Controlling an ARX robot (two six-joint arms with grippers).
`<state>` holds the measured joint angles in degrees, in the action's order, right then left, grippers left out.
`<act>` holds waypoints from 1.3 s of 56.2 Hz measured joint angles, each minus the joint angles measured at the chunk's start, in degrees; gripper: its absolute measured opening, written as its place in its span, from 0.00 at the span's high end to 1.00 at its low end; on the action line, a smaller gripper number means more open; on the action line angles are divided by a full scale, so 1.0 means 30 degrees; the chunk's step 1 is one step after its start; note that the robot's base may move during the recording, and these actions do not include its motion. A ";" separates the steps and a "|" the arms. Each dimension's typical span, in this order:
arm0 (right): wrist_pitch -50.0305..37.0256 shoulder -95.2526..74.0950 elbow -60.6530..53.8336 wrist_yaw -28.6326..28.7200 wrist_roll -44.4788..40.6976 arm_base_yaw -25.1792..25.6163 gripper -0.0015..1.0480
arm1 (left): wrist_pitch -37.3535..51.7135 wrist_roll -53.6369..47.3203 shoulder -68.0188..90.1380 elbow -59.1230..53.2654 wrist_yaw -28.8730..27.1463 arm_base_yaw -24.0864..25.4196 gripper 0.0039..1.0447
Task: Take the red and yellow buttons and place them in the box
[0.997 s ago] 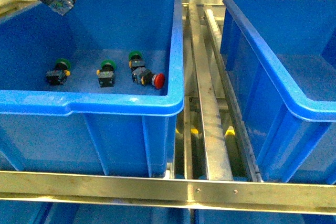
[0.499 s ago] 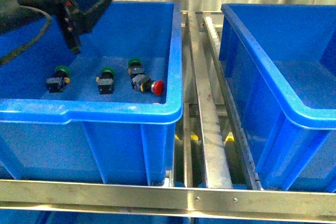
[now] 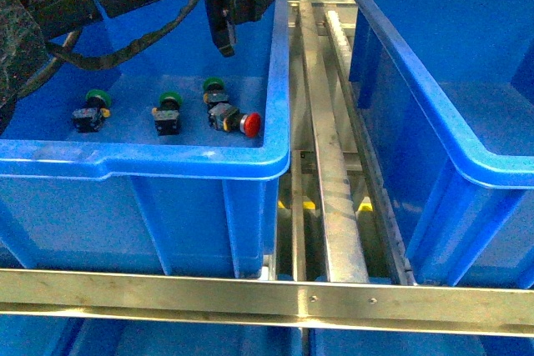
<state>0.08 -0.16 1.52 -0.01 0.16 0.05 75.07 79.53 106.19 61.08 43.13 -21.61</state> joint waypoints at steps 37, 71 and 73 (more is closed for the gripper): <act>-1.0440 -1.6152 1.1927 -0.1953 1.1183 0.2973 0.06 | -0.1413 -0.1435 -0.0109 0.0357 -0.0393 -0.0969 0.67; -1.3799 -2.1128 1.2072 -0.3883 2.3256 -0.5122 0.06 | -0.1195 -0.1581 0.0124 0.0998 -0.1399 -0.1829 0.67; -1.3901 -2.1347 1.2065 -0.3861 2.3197 -0.5326 0.06 | -0.1180 -0.1574 0.0211 0.1035 -0.1406 -0.1872 0.67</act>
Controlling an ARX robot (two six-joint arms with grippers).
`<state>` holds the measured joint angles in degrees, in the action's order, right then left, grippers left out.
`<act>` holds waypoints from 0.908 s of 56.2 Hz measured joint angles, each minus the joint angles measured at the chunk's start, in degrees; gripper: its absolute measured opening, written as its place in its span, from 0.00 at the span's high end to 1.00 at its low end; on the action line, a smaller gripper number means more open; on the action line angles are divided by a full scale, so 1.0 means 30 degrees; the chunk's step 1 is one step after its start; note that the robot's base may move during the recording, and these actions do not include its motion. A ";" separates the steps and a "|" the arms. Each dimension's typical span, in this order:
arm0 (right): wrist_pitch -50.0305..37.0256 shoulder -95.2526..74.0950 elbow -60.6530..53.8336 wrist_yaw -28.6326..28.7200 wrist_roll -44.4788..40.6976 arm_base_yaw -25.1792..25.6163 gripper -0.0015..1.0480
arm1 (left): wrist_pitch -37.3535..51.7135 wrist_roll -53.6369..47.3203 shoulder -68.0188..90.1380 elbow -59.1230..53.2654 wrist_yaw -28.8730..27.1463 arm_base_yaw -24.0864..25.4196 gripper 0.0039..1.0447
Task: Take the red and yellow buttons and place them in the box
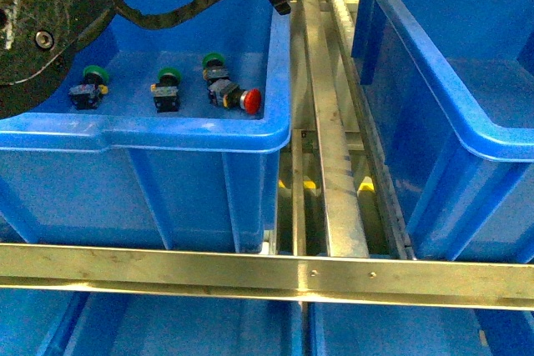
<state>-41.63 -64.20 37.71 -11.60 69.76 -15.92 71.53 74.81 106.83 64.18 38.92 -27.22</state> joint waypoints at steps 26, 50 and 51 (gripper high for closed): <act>-0.0838 -0.1122 -0.0124 -0.0284 -0.0743 -0.1887 0.06 | 0.0342 0.0102 0.0911 0.0423 -0.0692 -0.0270 0.67; -0.1275 -0.1056 -0.0036 -0.0692 -0.0532 -0.2674 0.06 | 0.0532 0.0517 0.1413 0.1173 -0.1035 -0.0685 0.67; -0.1304 -0.1056 -0.0073 -0.0714 -0.0532 -0.2703 0.06 | 0.0532 0.0517 0.1413 0.1180 -0.1042 -0.0714 0.67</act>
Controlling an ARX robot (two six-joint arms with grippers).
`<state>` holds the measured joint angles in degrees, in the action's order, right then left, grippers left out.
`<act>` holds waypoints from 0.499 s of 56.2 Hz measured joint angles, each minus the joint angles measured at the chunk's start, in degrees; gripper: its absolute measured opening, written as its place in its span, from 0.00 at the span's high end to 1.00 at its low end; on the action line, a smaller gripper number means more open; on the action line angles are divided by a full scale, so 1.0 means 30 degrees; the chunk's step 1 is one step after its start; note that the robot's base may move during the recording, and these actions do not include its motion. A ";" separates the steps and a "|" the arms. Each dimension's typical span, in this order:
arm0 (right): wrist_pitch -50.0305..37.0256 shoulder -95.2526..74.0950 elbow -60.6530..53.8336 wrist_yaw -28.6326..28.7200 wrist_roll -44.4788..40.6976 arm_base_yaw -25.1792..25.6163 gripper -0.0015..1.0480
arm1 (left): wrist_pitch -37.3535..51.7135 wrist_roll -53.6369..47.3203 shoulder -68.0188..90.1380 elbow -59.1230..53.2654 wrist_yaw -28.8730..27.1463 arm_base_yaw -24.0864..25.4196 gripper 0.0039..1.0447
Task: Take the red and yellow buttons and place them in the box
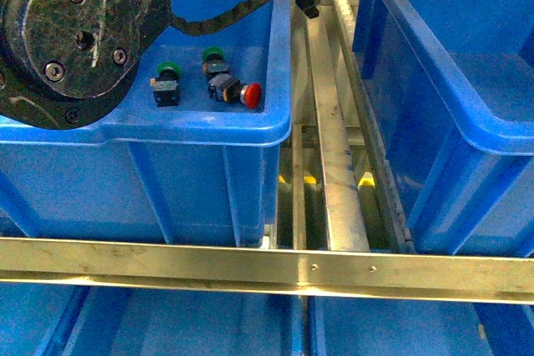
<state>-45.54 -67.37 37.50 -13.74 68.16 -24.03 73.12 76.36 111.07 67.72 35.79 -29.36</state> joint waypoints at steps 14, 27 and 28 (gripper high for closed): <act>-0.0102 -0.0066 -0.0211 -0.0073 0.0284 -0.0095 0.06 | -0.0131 0.0000 0.0058 0.0262 -0.0102 -0.0350 0.67; -0.0153 -0.0087 -0.0175 -0.0087 0.0357 -0.0109 0.06 | -0.0510 -0.0102 0.0539 0.0284 -0.0270 -0.0466 0.67; -0.0153 -0.0087 -0.0168 -0.0087 0.0357 -0.0109 0.06 | -0.0510 -0.0102 0.0576 0.0284 -0.0313 -0.0474 0.67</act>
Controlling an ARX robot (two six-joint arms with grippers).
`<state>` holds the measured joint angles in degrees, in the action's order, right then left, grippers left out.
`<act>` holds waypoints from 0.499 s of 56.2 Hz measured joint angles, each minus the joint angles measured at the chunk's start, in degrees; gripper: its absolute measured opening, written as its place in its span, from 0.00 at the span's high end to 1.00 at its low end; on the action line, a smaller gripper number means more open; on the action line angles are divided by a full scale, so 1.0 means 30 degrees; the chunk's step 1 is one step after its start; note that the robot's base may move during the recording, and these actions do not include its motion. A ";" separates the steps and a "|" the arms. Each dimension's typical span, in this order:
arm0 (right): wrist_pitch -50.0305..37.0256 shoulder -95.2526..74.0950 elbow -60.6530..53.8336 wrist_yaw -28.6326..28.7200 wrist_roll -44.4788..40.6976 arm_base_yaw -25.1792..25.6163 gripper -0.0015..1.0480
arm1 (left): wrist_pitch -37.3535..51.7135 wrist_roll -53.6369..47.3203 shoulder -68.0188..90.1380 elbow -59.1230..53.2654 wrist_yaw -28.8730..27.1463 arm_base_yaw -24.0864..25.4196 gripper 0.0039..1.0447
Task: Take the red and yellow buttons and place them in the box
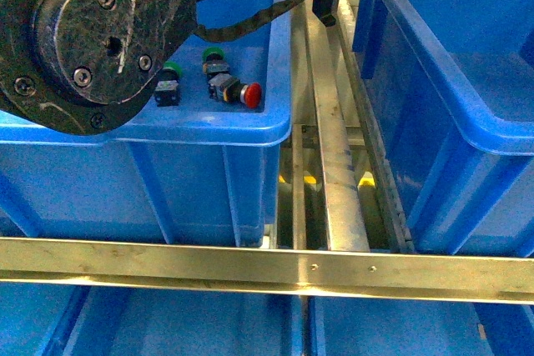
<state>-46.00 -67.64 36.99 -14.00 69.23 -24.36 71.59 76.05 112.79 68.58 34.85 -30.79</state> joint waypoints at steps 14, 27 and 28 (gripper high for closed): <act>0.0124 -0.0073 0.0000 -0.0117 0.0080 0.0452 0.24 | -0.0029 0.0109 0.0911 0.0758 -0.0277 -0.0372 0.68; 0.0510 0.0066 -0.0138 0.0022 0.0073 0.1056 0.58 | -0.0743 0.0029 0.0947 0.1464 -0.0342 -0.0641 0.68; 0.0517 0.0066 -0.0153 0.0029 0.0073 0.1122 0.60 | -0.0765 0.0036 0.0947 0.1479 -0.0342 -0.0648 0.68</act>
<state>-44.45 -67.44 36.53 -13.91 69.45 -20.99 69.30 76.16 115.63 73.01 33.82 -32.73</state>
